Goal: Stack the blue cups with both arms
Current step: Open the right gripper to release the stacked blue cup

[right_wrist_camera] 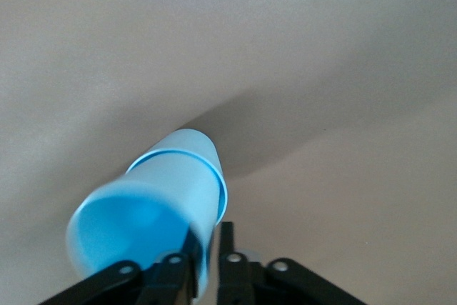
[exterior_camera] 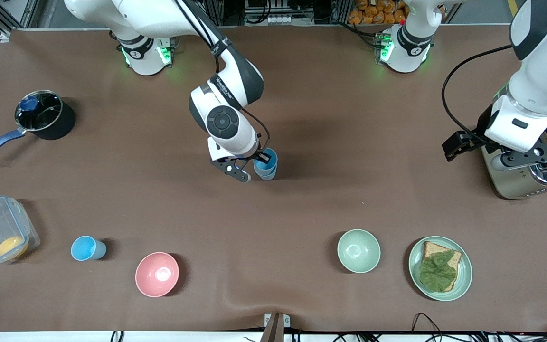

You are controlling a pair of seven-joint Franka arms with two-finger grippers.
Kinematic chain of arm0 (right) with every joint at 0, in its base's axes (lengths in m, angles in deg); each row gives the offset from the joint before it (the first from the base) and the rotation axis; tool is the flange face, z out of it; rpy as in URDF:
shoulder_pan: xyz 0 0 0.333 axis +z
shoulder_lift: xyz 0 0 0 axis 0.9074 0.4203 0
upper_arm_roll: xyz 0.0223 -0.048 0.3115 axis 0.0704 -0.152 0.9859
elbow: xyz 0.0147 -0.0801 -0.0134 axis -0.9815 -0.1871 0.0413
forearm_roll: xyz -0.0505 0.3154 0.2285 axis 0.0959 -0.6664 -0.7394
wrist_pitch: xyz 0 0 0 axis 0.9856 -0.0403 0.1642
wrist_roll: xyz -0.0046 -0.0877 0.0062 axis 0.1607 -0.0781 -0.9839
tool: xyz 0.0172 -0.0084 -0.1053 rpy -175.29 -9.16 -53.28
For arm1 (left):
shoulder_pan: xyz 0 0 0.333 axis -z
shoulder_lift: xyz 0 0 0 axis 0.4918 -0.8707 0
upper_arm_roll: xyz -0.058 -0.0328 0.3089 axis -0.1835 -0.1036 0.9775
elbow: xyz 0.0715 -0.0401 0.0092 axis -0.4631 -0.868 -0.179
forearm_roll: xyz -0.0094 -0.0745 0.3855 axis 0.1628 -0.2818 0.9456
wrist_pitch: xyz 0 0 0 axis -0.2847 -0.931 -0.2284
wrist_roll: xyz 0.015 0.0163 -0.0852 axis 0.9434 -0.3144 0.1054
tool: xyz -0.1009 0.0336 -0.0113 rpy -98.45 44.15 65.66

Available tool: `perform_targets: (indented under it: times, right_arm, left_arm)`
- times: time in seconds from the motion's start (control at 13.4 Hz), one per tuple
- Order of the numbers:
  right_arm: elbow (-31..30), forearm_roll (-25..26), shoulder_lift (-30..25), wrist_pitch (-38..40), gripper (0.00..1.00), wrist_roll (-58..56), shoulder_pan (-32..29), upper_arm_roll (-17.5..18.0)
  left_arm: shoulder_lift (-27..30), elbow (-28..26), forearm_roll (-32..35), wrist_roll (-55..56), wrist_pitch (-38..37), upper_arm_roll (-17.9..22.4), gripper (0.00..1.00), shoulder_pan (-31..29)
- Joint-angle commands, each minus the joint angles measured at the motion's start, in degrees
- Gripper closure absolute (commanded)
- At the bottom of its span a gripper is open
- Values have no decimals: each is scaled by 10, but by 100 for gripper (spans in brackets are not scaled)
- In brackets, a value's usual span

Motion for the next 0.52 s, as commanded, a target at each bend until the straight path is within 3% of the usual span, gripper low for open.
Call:
perform_targets:
  times: [0.0,0.22,0.45]
  right_arm:
    - [5,7,-6,4,0,-2,-5,1]
    - [8,9,-28,48,0,-43,-25,-3]
    - [8,8,-55,83,0,-106,-62,-1]
  left_arm:
    - [19,-1,-11,-11,-18,-2,0,-5]
    - [25,9,-18,-24,-28,0,0,-14]
    - [25,19,-37,-69,-48,62,0,20]
